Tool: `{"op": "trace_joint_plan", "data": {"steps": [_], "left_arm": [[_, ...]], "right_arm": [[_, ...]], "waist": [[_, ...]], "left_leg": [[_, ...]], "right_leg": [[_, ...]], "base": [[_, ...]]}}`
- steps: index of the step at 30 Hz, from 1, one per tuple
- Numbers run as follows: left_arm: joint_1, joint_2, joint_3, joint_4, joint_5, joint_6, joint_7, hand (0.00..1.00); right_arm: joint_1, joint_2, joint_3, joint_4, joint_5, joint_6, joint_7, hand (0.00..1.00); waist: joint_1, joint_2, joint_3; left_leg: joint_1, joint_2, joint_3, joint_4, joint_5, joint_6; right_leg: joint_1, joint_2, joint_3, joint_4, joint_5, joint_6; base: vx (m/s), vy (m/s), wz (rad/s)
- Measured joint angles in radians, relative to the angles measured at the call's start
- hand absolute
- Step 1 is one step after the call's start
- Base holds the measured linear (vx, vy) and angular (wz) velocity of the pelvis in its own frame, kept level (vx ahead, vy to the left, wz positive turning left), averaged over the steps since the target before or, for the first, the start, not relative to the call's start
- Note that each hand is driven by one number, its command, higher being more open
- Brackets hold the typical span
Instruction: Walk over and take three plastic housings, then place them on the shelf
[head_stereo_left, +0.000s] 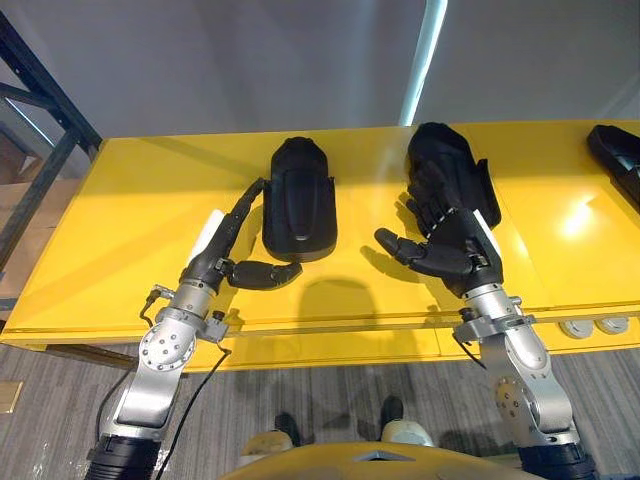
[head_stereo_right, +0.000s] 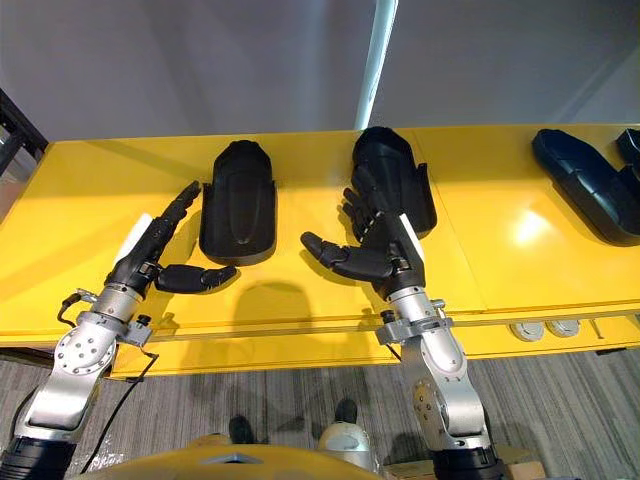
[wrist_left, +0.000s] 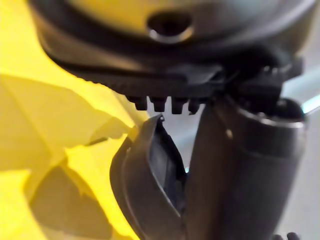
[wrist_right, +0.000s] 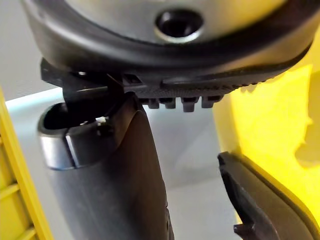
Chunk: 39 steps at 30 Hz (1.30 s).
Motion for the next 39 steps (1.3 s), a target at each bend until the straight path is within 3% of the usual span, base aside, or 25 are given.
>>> {"op": "trace_joint_plan", "data": {"steps": [5, 11, 17, 22, 39], "left_arm": [[0.027, 0.003, 0.009, -0.002, 0.046, 0.043, 0.008, 1.00], [0.023, 0.003, 0.009, 0.069, 0.127, 0.070, 0.186, 1.00], [0.011, -0.002, 0.005, 0.100, 0.127, 0.070, 0.259, 1.00], [-0.061, -0.009, -0.014, 0.170, 0.123, 0.070, 0.330, 1.00], [-0.188, -0.009, -0.035, 0.293, 0.079, 0.069, 0.372, 1.00]], "right_arm": [[0.006, 0.000, -0.016, 0.000, 0.000, 0.000, -0.007, 1.00], [0.009, 0.001, -0.014, -0.001, 0.000, 0.000, -0.048, 1.00], [0.009, 0.001, -0.010, -0.001, 0.001, 0.000, -0.046, 1.00], [0.013, 0.016, 0.013, 0.000, 0.001, 0.000, -0.047, 1.00], [0.018, 0.035, 0.018, 0.000, 0.028, 0.000, -0.050, 1.00]], "waist": [[0.002, 0.001, 0.000], [-0.001, 0.012, 0.006], [-0.001, 0.013, 0.006], [-0.001, 0.013, 0.007], [-0.023, 0.004, 0.013]], "left_leg": [[0.000, 0.000, -0.004, 0.000, -0.001, 0.001], [-0.003, 0.000, -0.002, 0.000, -0.001, 0.000], [-0.003, 0.000, 0.001, 0.000, -0.002, 0.000], [-0.004, -0.001, 0.016, 0.000, -0.003, 0.000], [-0.032, 0.009, 0.042, 0.067, -0.042, -0.001]], "right_leg": [[0.004, -0.001, -0.004, 0.000, 0.000, 0.000], [-0.001, 0.000, -0.001, 0.000, 0.000, 0.000], [-0.003, 0.000, 0.001, 0.000, 0.000, 0.000], [-0.015, 0.000, 0.018, 0.002, 0.002, 0.002], [-0.038, -0.003, 0.052, 0.015, 0.004, 0.004]], "base": [[0.00, 0.000, 0.02], [0.00, 0.000, -0.01], [0.00, 0.000, 0.00], [0.00, -0.001, -0.08], [-0.01, -0.010, -0.05]]}}
